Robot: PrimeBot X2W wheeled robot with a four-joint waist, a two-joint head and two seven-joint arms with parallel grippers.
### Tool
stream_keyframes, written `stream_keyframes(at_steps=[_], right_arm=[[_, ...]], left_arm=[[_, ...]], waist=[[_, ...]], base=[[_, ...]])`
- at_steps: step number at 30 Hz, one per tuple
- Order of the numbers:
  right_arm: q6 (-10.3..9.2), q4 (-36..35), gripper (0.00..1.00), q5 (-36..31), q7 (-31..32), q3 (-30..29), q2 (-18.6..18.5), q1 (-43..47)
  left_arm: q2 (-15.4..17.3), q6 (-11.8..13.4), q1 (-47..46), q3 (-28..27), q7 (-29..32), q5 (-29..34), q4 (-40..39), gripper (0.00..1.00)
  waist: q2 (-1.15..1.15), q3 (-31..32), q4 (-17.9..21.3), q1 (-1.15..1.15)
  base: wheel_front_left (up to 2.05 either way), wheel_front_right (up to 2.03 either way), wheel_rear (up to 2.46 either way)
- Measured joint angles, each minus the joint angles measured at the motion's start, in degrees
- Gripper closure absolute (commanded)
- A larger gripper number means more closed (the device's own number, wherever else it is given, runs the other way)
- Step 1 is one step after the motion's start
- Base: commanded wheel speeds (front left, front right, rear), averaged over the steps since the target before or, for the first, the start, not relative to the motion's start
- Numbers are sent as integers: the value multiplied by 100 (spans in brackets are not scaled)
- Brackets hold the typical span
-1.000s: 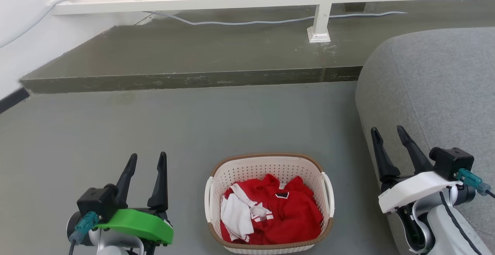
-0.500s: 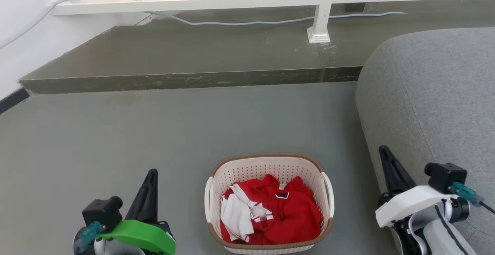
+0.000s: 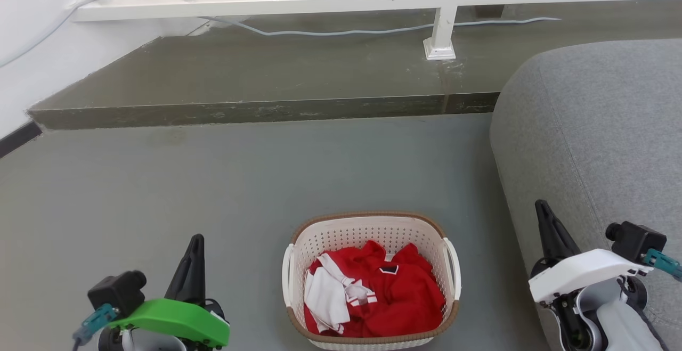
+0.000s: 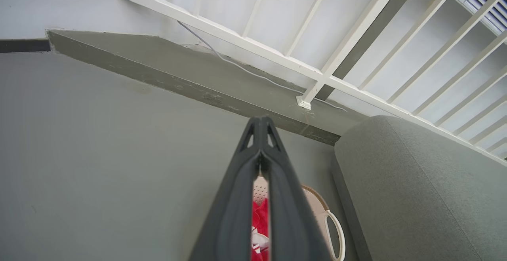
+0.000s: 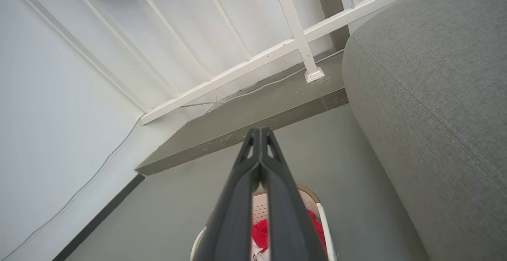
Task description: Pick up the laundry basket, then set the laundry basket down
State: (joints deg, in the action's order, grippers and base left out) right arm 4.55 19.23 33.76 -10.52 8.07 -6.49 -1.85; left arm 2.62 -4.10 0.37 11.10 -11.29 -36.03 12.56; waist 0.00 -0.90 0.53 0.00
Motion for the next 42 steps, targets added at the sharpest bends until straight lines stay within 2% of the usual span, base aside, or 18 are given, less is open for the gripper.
stream_keyframes(at_steps=[42], right_arm=[[99,-108,100,2782,864,-798,203,-64]], left_arm=[[1,-148,-71,-695,824,-2780,151,100]], waist=[[0,37,-24,0]], base=[[0,0,0]])
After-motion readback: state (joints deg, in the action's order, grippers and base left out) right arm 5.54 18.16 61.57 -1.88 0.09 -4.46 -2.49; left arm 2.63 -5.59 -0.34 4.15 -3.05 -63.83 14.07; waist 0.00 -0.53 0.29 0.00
